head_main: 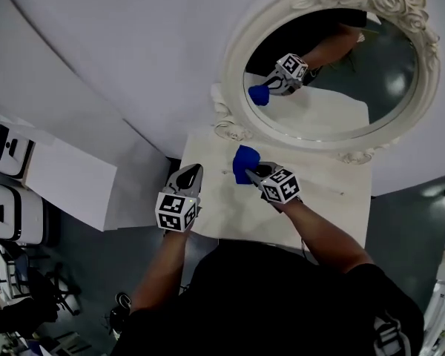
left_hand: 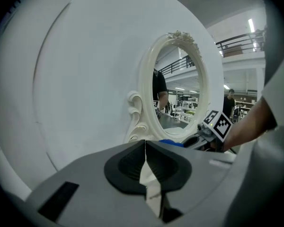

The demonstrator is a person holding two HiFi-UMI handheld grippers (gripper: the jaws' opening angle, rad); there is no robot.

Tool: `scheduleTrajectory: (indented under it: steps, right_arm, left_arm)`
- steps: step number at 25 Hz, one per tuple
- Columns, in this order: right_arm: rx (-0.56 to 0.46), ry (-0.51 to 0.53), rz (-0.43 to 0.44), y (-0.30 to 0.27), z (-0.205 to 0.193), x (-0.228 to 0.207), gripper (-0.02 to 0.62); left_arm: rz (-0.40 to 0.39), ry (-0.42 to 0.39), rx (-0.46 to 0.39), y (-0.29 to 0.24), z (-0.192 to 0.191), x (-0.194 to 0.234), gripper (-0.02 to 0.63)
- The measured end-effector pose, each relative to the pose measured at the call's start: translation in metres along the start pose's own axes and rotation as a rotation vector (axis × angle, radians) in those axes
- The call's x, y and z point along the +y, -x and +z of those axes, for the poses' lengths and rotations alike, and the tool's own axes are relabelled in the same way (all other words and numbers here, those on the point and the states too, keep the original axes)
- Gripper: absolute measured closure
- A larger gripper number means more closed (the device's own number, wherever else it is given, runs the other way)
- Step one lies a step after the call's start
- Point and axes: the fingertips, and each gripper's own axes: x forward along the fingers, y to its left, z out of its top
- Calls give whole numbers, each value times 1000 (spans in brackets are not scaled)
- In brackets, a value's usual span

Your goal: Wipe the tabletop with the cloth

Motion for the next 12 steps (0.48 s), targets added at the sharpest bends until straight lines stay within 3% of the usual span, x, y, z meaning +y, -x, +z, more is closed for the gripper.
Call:
scheduleTrajectory:
  steps: [6,12]
  right_arm:
    - [109,30,116,-75,-14,47,552]
    - [189,26,173,-131,-33,75,552]
  left_arm:
    - [44,37,12,21,-20,33,592]
    - [66,45,36,37,-37,58,592]
